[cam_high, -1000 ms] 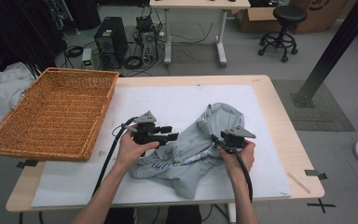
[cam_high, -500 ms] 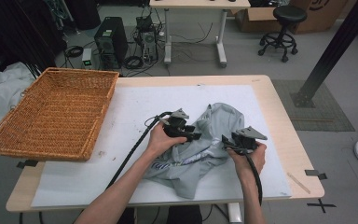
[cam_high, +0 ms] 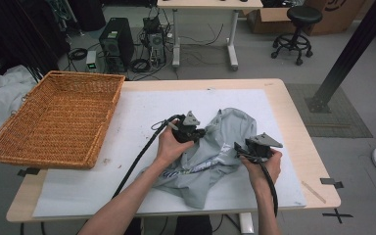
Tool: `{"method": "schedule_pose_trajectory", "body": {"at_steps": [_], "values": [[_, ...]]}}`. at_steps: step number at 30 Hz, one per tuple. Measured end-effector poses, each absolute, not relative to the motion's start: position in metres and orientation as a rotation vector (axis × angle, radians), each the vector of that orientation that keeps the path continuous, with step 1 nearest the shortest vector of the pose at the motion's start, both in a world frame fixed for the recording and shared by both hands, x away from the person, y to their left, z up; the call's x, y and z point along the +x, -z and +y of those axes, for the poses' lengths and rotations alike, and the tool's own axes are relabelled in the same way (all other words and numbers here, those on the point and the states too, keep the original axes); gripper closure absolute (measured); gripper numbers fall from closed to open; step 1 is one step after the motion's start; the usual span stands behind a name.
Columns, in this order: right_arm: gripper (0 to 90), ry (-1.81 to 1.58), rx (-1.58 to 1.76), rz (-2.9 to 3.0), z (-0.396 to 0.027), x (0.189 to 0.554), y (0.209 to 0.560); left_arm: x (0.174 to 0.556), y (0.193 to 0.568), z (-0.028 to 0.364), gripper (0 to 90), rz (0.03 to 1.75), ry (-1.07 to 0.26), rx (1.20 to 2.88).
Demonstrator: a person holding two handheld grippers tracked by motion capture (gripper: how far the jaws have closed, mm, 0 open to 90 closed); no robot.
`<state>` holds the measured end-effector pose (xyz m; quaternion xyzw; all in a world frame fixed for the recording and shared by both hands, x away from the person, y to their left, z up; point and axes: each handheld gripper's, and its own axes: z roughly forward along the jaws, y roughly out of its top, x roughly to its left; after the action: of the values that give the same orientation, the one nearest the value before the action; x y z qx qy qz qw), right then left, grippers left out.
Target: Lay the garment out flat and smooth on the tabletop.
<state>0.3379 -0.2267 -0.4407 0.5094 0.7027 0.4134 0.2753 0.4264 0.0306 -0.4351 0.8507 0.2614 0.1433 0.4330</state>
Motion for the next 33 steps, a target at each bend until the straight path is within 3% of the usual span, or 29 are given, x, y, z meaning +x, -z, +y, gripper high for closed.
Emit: {"method": "schedule_pose_trajectory", "body": {"at_steps": [7, 13, 17, 20, 25, 26, 29, 33], "values": [[52.9, -1.113, 1.362, 1.898, -0.223, 0.340, 0.444, 0.440, 0.413, 0.077, 85.6, 0.697, -0.497, 2.059], [53.7, -1.122, 1.301, 1.874, -0.222, 0.349, 0.439, 0.478, 0.411, 0.137, 86.0, 0.844, -0.656, 2.060], [53.4, -1.178, 1.291, 1.814, -0.226, 0.370, 0.433, 0.501, 0.415, 0.165, 85.6, 1.024, -0.709, 2.049], [53.2, -1.199, 1.335, 1.741, -0.234, 0.397, 0.430, 0.513, 0.420, 0.175, 84.0, 1.068, -0.760, 2.086], [53.0, -1.195, 1.355, 1.718, -0.242, 0.418, 0.429, 0.523, 0.419, 0.188, 71.4, 1.107, -0.679, 2.009], [52.8, -1.200, 1.383, 1.691, -0.247, 0.425, 0.429, 0.524, 0.419, 0.189, 63.0, 1.113, -0.644, 1.980], [52.3, -1.206, 1.438, 1.647, -0.257, 0.438, 0.430, 0.528, 0.427, 0.183, 60.1, 1.129, -0.480, 1.924], [52.1, -1.185, 1.476, 1.622, -0.264, 0.449, 0.433, 0.530, 0.436, 0.176, 58.0, 1.118, -0.445, 1.947]]}}
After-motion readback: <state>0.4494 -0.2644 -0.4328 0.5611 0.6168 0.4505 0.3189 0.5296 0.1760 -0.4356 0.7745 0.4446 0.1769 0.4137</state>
